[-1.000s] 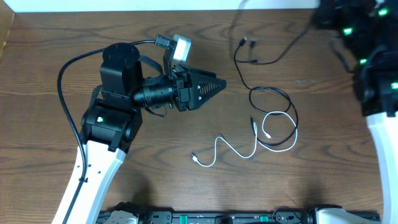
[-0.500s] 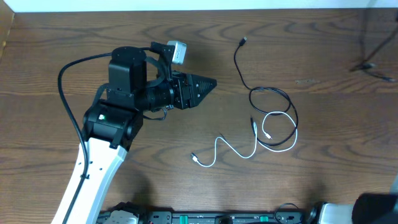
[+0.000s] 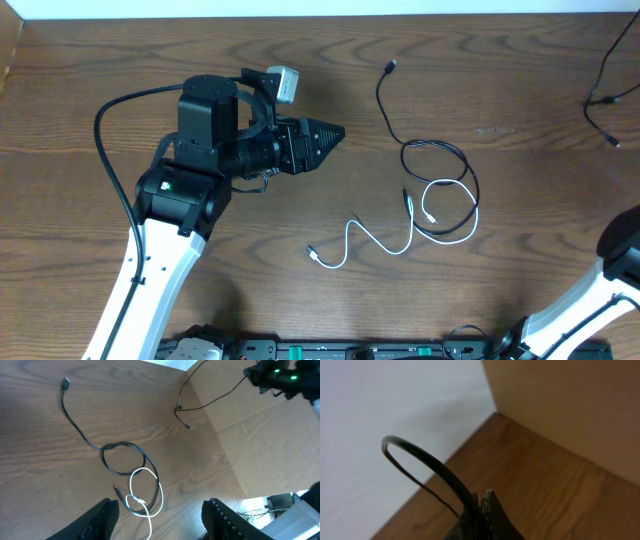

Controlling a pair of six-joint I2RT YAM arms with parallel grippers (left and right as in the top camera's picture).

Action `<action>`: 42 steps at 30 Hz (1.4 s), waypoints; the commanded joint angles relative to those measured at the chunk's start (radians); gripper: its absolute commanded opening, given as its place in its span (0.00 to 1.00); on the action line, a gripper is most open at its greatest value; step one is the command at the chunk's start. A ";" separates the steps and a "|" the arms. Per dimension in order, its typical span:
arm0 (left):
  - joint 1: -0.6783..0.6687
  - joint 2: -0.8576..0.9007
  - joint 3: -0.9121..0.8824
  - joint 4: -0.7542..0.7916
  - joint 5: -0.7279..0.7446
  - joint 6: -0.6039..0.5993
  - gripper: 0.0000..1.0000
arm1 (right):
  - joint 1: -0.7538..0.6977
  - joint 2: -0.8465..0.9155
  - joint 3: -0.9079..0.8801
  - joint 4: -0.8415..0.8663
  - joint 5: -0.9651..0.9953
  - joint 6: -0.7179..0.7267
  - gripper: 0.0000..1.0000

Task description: Untangle cables

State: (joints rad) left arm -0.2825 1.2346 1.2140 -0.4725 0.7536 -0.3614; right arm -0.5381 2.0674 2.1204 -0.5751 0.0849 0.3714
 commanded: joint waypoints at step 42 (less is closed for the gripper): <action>0.000 0.117 -0.004 -0.230 -0.355 -0.034 0.59 | 0.547 0.095 -0.116 -0.696 -0.288 -0.603 0.84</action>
State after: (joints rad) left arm -0.2825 1.3502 1.2140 -0.7006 0.4187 -0.3954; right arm -0.0151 2.1494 2.0556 -1.2671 -0.2939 -0.1368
